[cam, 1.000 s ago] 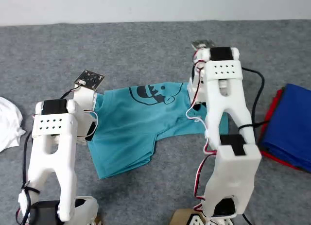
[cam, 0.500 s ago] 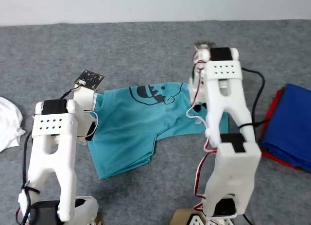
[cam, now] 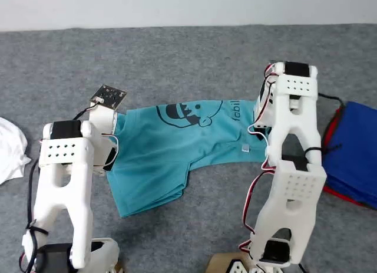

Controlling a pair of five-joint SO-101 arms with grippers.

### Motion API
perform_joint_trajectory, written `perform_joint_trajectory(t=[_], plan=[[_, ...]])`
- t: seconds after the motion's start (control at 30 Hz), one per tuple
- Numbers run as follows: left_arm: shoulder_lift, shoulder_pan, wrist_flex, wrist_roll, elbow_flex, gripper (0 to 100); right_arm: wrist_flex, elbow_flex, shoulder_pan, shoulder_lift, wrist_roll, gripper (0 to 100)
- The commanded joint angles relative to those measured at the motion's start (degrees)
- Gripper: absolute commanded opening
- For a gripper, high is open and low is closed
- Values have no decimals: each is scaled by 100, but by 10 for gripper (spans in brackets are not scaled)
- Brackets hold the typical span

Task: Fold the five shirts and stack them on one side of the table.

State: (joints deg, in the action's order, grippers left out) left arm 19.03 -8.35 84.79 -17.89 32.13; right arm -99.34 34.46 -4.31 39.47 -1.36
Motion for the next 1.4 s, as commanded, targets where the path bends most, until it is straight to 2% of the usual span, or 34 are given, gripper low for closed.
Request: perform_joint_trajectory(t=[0.0, 0.1, 0.27, 0.33, 0.5, 0.73, 0.83, 0.97, 1.13, 1.37], plan=[[211, -18, -79, -9, -66, 6, 215, 281, -66, 207, 35, 10], [220, -18, -70, -9, -119, 6, 127, 290, -119, 505, 9, 24], [220, -26, -62, 35, -576, 7, -180, 290, -207, 356, 9, 191], [220, -26, -62, 44, -866, 7, -163, 290, -295, 127, 9, 221], [167, 88, 44, 176, -1332, 8, -277, 290, -620, -505, -237, 220], [158, 1099, 747, 211, -1218, 9, -347, 290, -1112, -1218, -659, 220], [158, 1538, 862, 229, -1112, 55, -356, 255, -1262, -1473, -738, 220], [158, 2145, 545, 237, -620, 103, -356, 35, -1297, -1578, -765, 219], [-167, 2576, 97, 220, 101, 106, -356, -396, -1455, -1613, -765, 219], [-1204, 2848, -114, 193, -145, 145, -365, -563, -2088, -1613, -765, 219]])
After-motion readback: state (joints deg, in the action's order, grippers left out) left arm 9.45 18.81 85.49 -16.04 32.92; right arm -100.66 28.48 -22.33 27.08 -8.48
